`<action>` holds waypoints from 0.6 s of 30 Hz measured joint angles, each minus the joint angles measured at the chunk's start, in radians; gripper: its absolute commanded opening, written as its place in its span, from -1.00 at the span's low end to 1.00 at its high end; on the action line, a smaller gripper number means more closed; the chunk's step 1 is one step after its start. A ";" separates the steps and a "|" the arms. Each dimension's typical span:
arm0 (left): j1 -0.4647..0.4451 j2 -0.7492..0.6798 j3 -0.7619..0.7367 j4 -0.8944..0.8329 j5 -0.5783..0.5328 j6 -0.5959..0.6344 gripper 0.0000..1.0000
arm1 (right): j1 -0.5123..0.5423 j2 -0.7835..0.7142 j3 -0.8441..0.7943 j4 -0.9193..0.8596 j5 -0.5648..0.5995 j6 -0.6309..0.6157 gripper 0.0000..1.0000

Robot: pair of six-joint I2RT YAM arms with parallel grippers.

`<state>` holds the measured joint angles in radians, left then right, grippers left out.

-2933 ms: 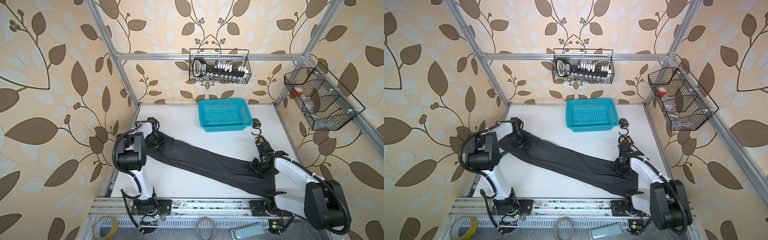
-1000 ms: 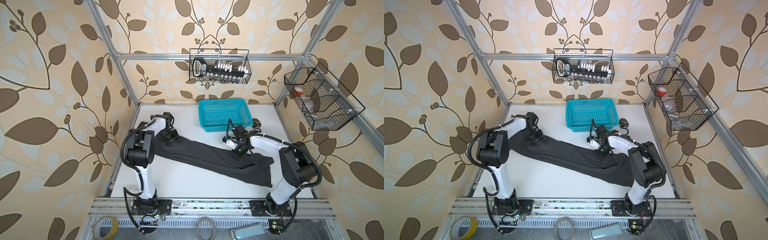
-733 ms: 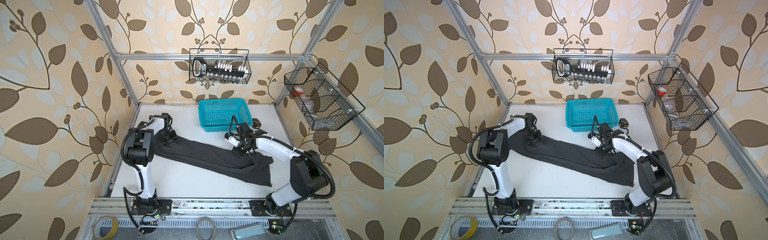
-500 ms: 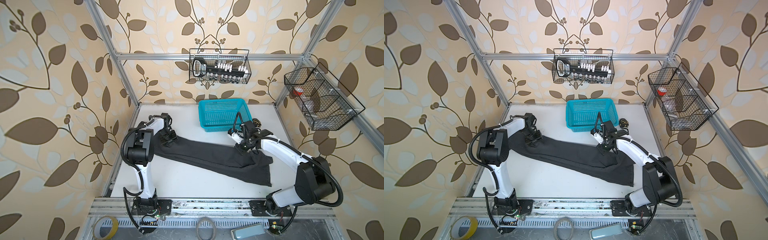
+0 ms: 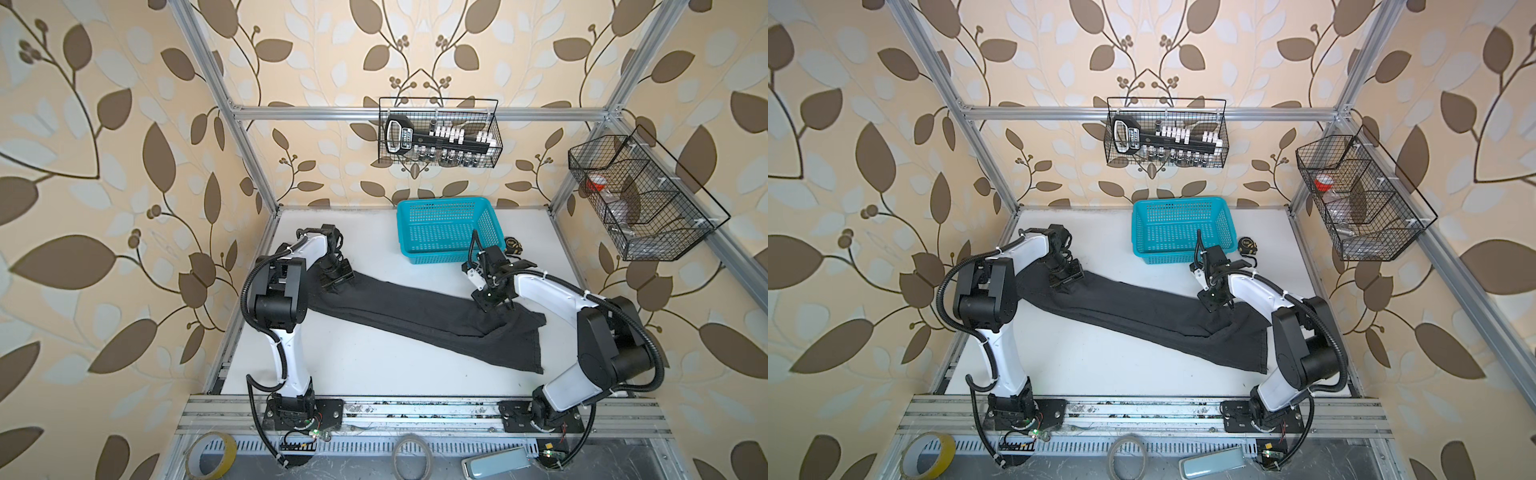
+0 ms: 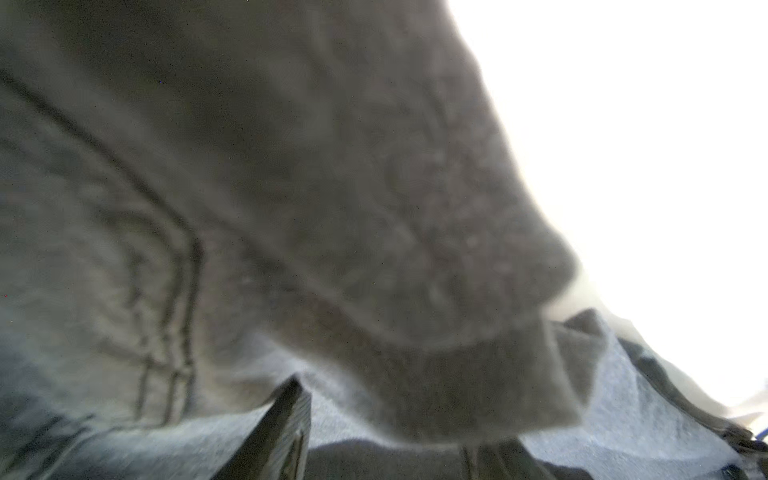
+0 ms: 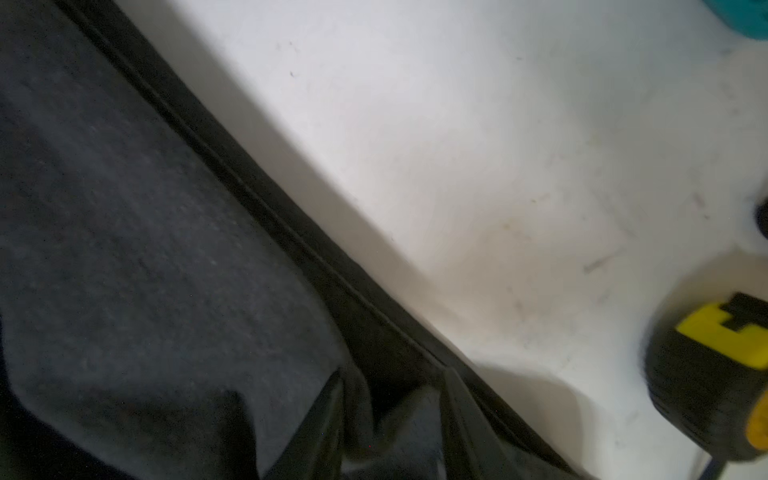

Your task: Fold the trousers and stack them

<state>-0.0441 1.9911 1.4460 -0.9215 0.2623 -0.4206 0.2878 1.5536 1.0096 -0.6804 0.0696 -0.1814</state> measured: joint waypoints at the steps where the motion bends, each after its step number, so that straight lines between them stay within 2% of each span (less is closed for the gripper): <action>1: 0.000 -0.003 0.001 -0.003 0.000 0.000 0.14 | -0.015 -0.036 0.000 -0.009 0.008 0.043 0.05; 6: -0.016 -0.043 0.001 -0.021 0.023 -0.011 0.15 | -0.049 -0.185 -0.006 -0.051 0.094 0.272 0.14; 10: -0.063 -0.063 0.006 -0.016 0.046 -0.036 0.15 | -0.048 -0.178 -0.071 -0.070 0.161 0.446 0.12; 13: -0.115 -0.063 0.006 -0.002 0.057 -0.059 0.15 | -0.048 -0.139 -0.123 -0.082 0.190 0.521 0.09; 18: -0.167 -0.052 0.006 0.036 0.071 -0.078 0.14 | -0.031 -0.060 -0.132 -0.079 0.254 0.566 0.00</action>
<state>-0.2115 1.9388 1.4517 -0.8852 0.3328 -0.4984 0.2565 1.4937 0.8780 -0.7589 0.3237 0.3847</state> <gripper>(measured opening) 0.574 0.525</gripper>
